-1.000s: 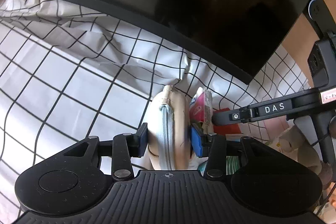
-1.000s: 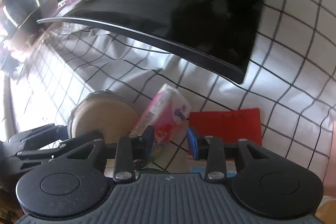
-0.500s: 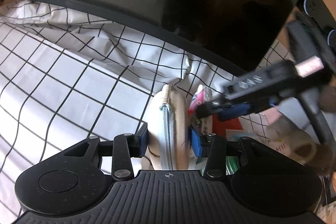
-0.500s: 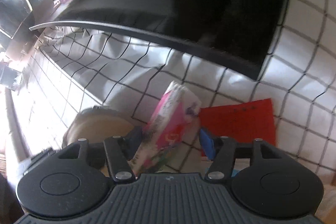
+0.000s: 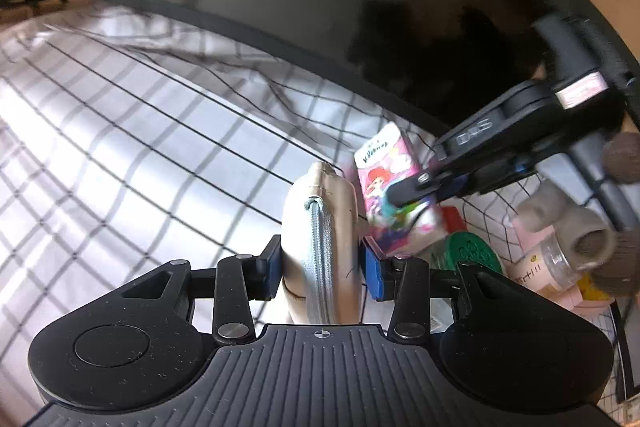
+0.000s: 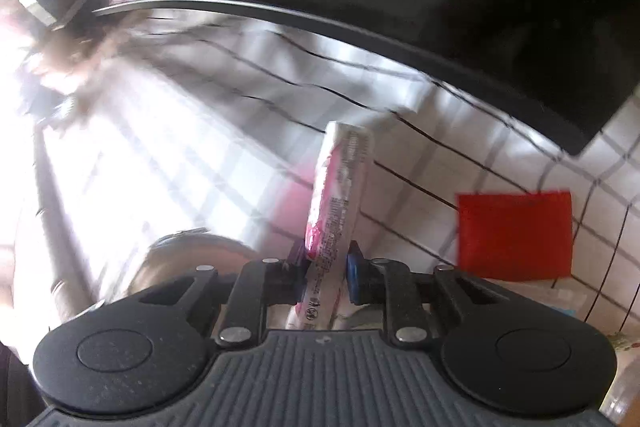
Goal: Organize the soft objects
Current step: 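Grasp and lift the beige pouch with left gripper while right grasps the tissue pack, then carry the pouch and tissue pack with both grippers over the pink box, then open both grippers to drop the pouch and tissue pack into the box, then move both grippers back toward the blue cotton pack and green jar, then grasp the blue-and-white cotton pad bag with left gripper while right grasps the red packet, then lift and carry the cotton bag and red packet over the pink box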
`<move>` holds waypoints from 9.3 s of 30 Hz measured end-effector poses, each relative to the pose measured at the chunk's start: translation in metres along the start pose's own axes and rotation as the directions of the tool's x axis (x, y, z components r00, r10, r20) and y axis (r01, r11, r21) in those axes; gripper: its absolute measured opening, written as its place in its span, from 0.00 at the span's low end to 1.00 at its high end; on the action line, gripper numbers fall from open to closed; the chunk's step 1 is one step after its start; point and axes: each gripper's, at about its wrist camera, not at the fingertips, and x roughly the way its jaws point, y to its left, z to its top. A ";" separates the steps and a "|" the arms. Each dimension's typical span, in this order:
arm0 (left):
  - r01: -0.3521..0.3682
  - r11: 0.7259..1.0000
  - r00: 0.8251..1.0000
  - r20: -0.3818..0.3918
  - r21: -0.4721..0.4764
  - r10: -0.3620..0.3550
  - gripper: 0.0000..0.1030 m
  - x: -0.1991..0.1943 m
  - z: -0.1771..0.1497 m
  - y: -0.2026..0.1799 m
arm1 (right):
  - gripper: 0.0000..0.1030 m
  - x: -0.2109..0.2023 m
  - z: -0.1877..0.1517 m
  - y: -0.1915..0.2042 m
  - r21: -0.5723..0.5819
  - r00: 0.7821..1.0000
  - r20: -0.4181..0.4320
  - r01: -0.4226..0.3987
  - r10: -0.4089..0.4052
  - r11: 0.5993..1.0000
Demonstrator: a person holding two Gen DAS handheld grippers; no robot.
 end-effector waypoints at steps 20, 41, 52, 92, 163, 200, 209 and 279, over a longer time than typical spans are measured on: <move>-0.071 0.997 0.982 0.175 -0.007 0.072 0.43 -0.098 0.019 -0.044 | 0.18 -0.147 -0.078 0.045 -0.198 0.971 0.224 -0.035 0.080 0.980; 0.114 0.983 0.993 0.028 0.144 -0.119 0.44 -0.041 0.019 -0.203 | 0.18 -0.247 -0.172 -0.152 0.131 0.912 0.405 0.009 -0.062 0.991; 0.321 0.909 0.945 -0.152 0.267 -0.289 0.44 0.035 0.009 -0.349 | 0.18 -0.298 -0.227 -0.267 0.367 0.786 0.522 0.144 -0.331 0.919; 0.251 0.884 0.958 -0.233 0.395 -0.168 0.39 0.173 0.011 -0.417 | 0.21 -0.205 -0.201 -0.333 0.434 0.781 0.432 0.258 -0.451 0.863; -0.072 0.955 0.994 -0.060 0.288 0.093 0.38 0.062 -0.059 -0.234 | 0.24 -0.027 -0.042 -0.108 -0.198 0.973 -0.202 0.072 -0.113 0.977; -0.038 0.979 0.960 -0.265 0.200 0.092 0.64 0.095 -0.076 -0.214 | 0.63 0.018 -0.004 -0.094 -0.866 0.983 -0.179 -0.142 -0.032 0.479; -0.056 0.973 0.960 -0.256 0.223 0.114 0.62 0.097 -0.079 -0.221 | 0.82 0.040 -0.008 -0.115 -0.862 0.971 -0.232 -0.181 -0.050 0.474; -0.034 0.980 0.969 -0.234 0.196 0.080 0.57 0.105 -0.082 -0.214 | 0.51 0.045 -0.018 -0.105 -0.790 0.963 -0.228 -0.099 -0.140 0.604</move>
